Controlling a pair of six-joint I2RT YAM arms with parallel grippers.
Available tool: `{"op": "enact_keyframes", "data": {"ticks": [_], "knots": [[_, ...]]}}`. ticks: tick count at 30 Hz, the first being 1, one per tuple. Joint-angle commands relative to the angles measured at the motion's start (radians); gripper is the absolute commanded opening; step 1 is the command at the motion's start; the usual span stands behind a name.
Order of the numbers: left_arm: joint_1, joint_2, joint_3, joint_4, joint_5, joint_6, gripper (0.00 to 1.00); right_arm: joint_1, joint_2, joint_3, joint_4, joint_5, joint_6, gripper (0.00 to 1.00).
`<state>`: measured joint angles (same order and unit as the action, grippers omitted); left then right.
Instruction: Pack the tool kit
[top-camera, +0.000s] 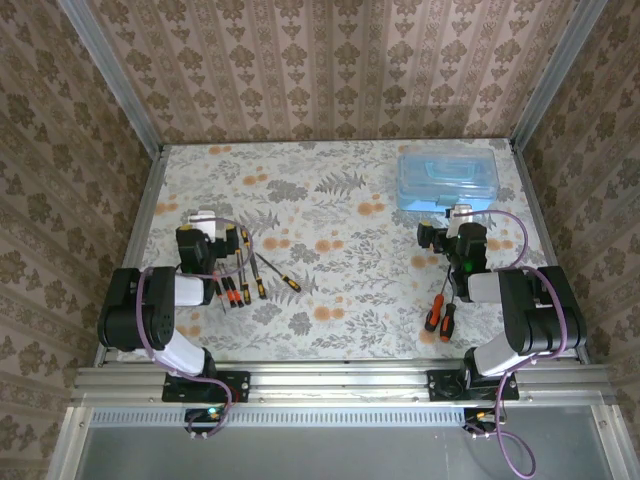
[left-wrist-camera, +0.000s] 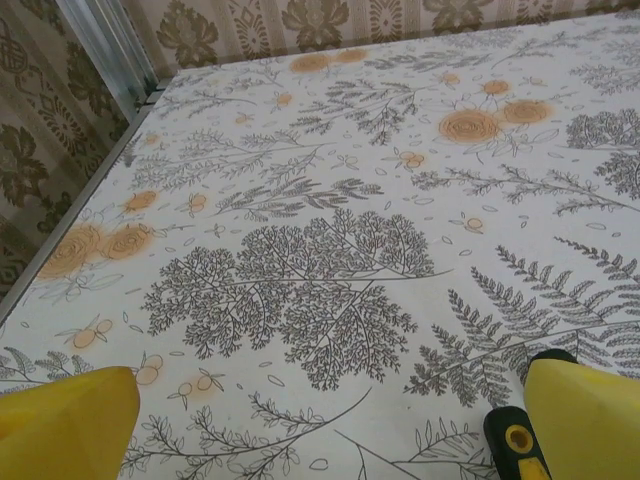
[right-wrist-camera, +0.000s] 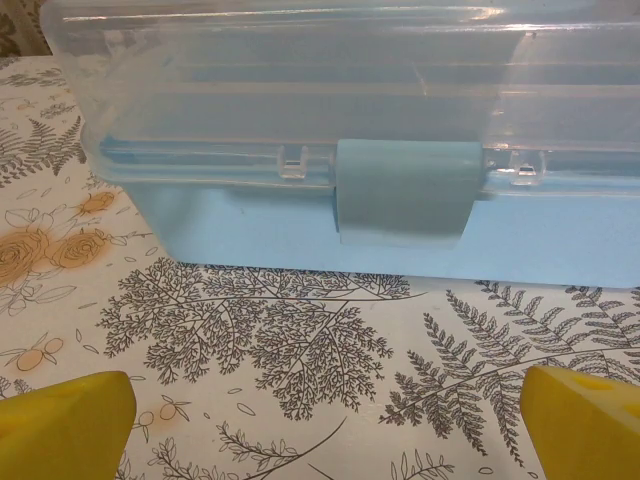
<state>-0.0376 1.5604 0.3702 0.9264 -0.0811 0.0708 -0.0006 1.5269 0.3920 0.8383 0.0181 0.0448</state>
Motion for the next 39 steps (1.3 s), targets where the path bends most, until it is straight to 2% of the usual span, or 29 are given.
{"op": "enact_keyframes", "data": {"ticks": [1,39], "knots": [[0.005,-0.005,0.019,-0.003,0.026,0.001,1.0,0.008,0.003,0.025,-0.001,0.017,-0.014,1.0],[-0.002,-0.005,0.016,0.002,0.015,0.004,1.0,0.01,0.003,0.022,0.002,0.02,-0.014,1.0]]}}
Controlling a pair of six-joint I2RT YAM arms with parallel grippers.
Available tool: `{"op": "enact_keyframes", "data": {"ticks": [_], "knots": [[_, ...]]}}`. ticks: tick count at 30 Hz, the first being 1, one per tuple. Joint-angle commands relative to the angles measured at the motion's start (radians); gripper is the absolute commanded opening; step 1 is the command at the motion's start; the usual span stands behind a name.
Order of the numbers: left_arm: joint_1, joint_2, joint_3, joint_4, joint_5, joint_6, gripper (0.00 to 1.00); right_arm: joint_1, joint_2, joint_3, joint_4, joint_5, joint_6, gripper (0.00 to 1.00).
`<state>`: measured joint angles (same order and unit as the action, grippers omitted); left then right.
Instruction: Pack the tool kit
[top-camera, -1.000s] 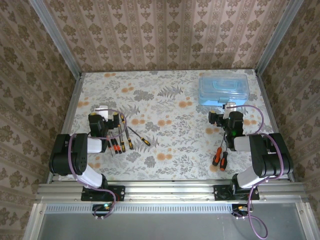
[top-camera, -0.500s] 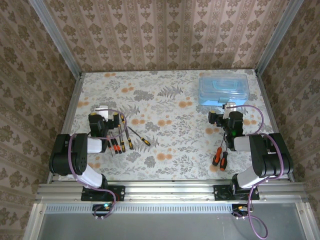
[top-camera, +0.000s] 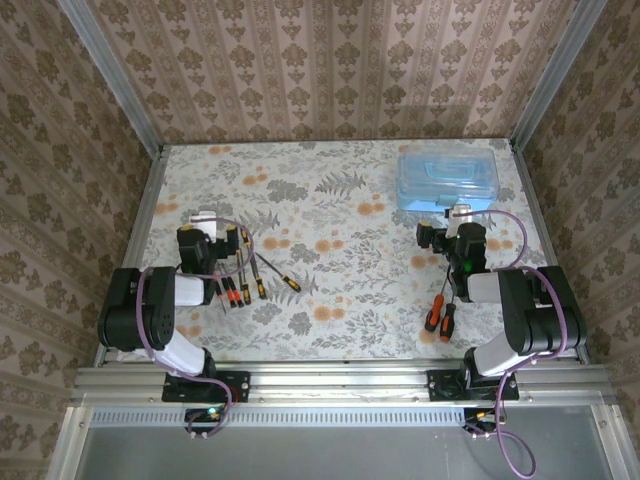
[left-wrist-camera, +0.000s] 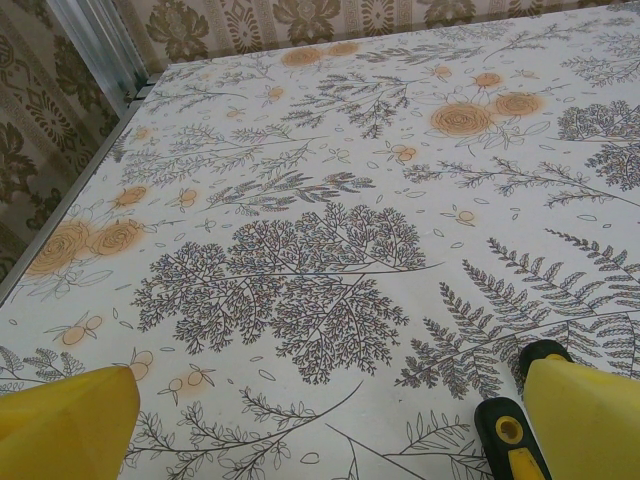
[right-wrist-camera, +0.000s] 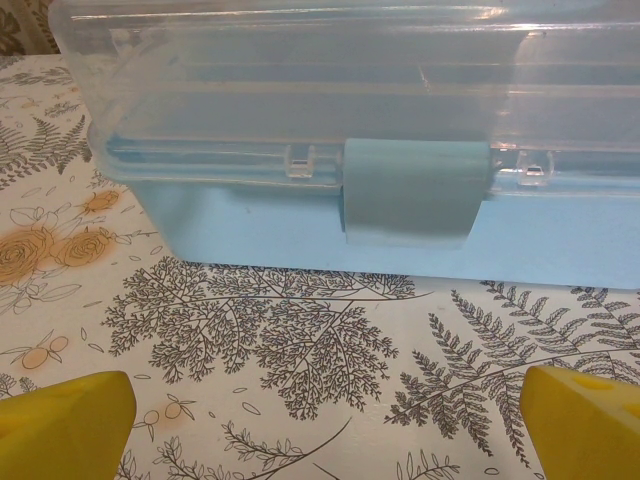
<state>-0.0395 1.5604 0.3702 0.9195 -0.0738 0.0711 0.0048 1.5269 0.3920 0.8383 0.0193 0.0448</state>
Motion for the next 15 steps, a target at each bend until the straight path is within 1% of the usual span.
{"op": "enact_keyframes", "data": {"ticks": [1,3,5,6,8,9,10,12,13,15], "knots": [[0.011,-0.005,0.021,-0.001,0.012,-0.011,1.0,0.005,0.002,0.022,0.001,0.019,-0.014,1.0],[0.027,-0.006,0.018,0.003,0.033,-0.02,1.0,0.003,0.003,0.022,0.001,0.016,-0.013,1.0],[0.023,-0.006,0.019,0.002,0.022,-0.016,1.0,0.001,0.003,0.022,0.001,0.014,-0.013,1.0],[0.016,-0.007,0.018,0.003,0.004,-0.014,1.0,0.002,0.001,0.022,0.002,0.016,-0.012,1.0],[0.0,-0.027,0.017,-0.004,-0.082,-0.024,1.0,0.003,0.001,0.021,0.002,0.017,-0.013,1.0],[-0.004,-0.066,0.018,-0.04,-0.106,-0.029,1.0,0.004,0.0,0.024,0.0,0.03,-0.011,1.0],[-0.005,-0.104,0.03,-0.094,-0.106,-0.026,1.0,0.006,-0.008,0.03,-0.023,0.046,-0.007,1.0],[-0.015,-0.219,0.073,-0.257,-0.105,-0.012,1.0,0.012,-0.034,0.052,-0.076,0.089,0.002,1.0],[-0.022,-0.266,0.094,-0.322,-0.111,-0.011,1.0,0.015,-0.052,0.072,-0.122,0.104,0.006,1.0],[-0.037,-0.369,0.145,-0.447,-0.117,-0.044,1.0,0.024,-0.106,0.137,-0.286,0.135,0.014,1.0]]}}
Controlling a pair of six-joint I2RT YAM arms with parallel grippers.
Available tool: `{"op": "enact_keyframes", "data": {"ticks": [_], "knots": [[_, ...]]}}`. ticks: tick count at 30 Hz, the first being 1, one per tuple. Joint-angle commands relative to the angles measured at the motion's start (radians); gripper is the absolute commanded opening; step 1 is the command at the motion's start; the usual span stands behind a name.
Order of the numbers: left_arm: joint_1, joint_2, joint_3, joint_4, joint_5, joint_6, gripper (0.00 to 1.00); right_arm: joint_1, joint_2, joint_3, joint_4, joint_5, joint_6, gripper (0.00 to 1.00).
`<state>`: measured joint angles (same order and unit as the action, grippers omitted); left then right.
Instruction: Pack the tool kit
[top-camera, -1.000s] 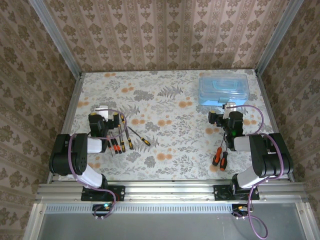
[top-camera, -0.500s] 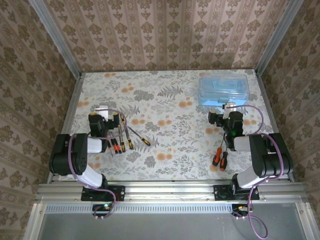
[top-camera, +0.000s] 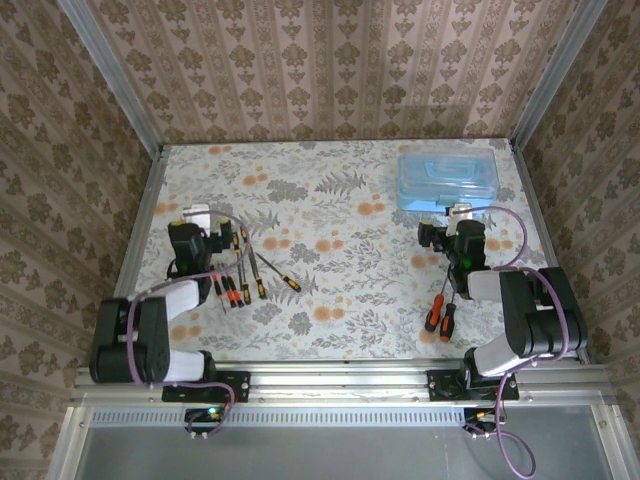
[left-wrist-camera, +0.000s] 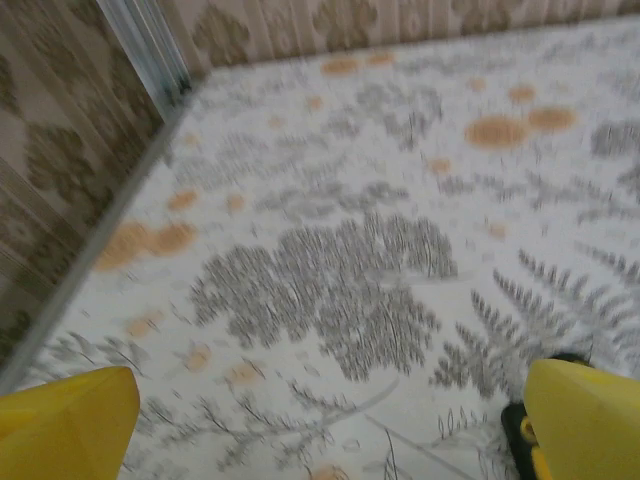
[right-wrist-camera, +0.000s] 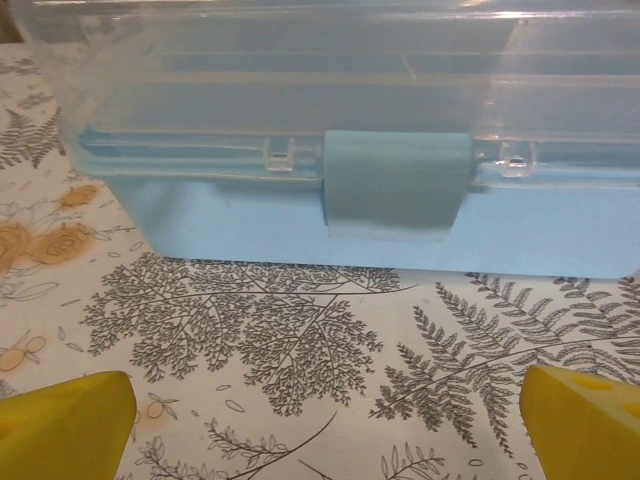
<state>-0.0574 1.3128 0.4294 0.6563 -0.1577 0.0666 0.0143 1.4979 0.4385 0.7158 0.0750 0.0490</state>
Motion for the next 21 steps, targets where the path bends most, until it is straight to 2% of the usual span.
{"op": "enact_keyframes", "data": {"ticks": [1,4,7,8,9,10,11,14,17,19,21], "knots": [[-0.024,-0.159,0.117,-0.246,-0.031,-0.06,1.0,0.02,-0.098,0.124,-0.242,0.099,0.019,1.0],[-0.034,-0.249,0.26,-0.466,-0.059,-0.214,1.0,0.037,-0.168,0.253,-0.508,0.16,0.12,1.0],[-0.028,-0.267,0.45,-0.698,-0.099,-0.445,1.0,0.035,-0.19,0.429,-0.818,0.196,0.301,1.0],[-0.022,-0.267,0.508,-0.769,-0.088,-0.523,1.0,0.031,-0.186,0.495,-0.922,0.188,0.356,1.0],[-0.002,-0.272,0.548,-0.814,-0.016,-0.569,1.0,0.022,-0.18,0.547,-1.002,0.149,0.386,1.0],[0.025,-0.279,0.562,-0.807,0.074,-0.559,1.0,0.012,-0.177,0.571,-1.036,0.13,0.436,1.0],[0.049,-0.284,0.547,-0.729,0.13,-0.553,1.0,0.0,-0.177,0.59,-1.069,0.116,0.497,1.0],[0.111,-0.28,0.499,-0.592,0.171,-0.708,1.0,-0.048,-0.192,0.603,-1.09,0.029,0.599,1.0],[0.133,-0.197,0.579,-0.656,0.25,-0.748,1.0,-0.071,-0.189,0.633,-1.104,0.061,0.639,0.95],[0.128,-0.139,0.611,-0.672,0.324,-0.764,1.0,-0.084,-0.158,0.678,-1.133,0.091,0.672,0.97],[0.103,-0.068,0.652,-0.726,0.39,-0.778,1.0,-0.106,-0.113,0.727,-1.138,0.057,0.705,1.0]]}}
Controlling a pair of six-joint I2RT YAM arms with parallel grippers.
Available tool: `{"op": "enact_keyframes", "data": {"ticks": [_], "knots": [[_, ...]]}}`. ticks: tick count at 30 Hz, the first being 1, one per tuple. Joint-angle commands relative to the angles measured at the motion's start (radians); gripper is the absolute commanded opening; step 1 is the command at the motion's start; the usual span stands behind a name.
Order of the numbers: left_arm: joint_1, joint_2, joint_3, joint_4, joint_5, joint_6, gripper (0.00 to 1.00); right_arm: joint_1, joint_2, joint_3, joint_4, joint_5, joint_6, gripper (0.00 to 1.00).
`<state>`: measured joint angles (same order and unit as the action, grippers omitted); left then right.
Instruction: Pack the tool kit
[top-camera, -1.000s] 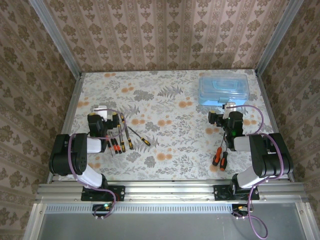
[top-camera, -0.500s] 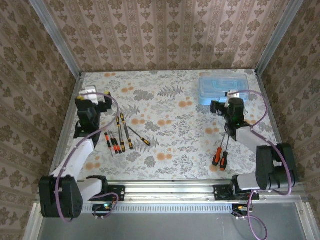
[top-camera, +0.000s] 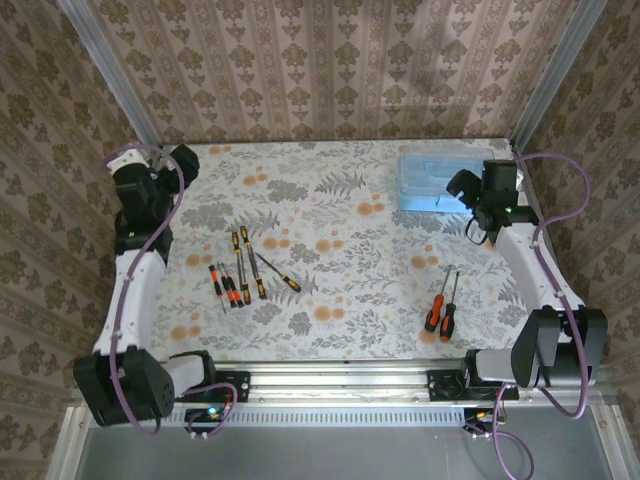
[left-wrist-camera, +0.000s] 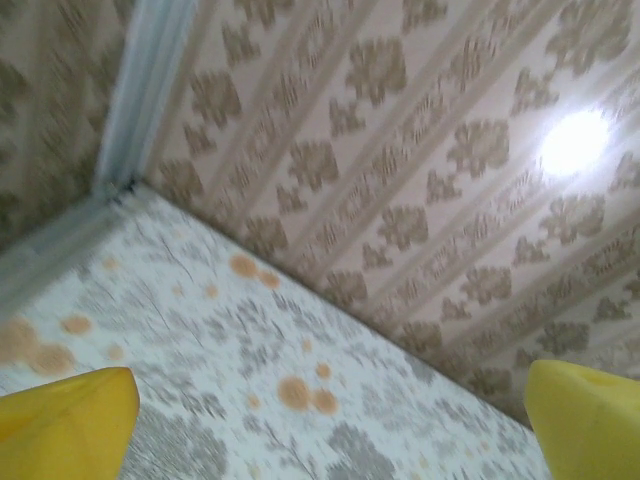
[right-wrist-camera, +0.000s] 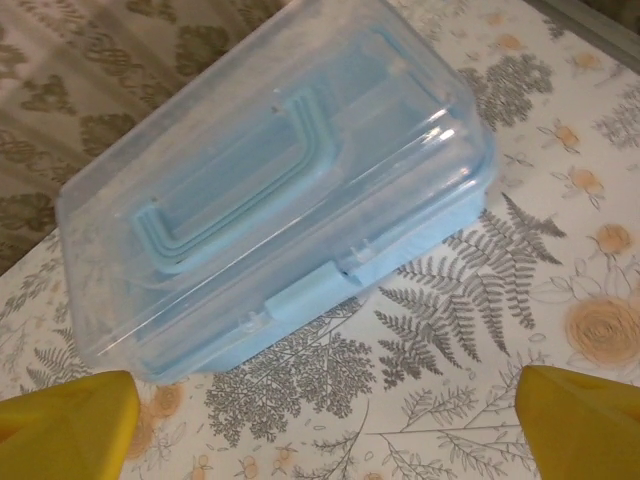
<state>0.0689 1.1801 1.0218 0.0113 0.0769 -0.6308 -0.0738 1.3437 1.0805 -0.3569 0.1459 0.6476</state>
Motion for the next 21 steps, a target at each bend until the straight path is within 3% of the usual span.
{"op": "enact_keyframes", "data": {"ticks": [1,6,9,12,21], "knots": [[-0.04,0.094,0.07,-0.089,0.192,-0.073,1.0,-0.029,0.091,0.114,-0.072,-0.033,0.116,1.0],[-0.135,0.223,0.139,-0.164,0.317,-0.069,1.0,-0.061,0.3,0.322,-0.146,-0.108,0.145,1.0],[-0.157,0.253,0.153,-0.195,0.373,-0.1,1.0,-0.066,0.406,0.409,-0.175,-0.152,0.193,0.94],[-0.171,0.262,0.138,-0.164,0.417,-0.109,1.0,-0.072,0.479,0.439,-0.172,-0.217,0.241,0.87],[-0.171,0.24,0.136,-0.186,0.43,-0.087,1.0,-0.07,0.544,0.438,-0.173,-0.25,0.295,0.88]]}}
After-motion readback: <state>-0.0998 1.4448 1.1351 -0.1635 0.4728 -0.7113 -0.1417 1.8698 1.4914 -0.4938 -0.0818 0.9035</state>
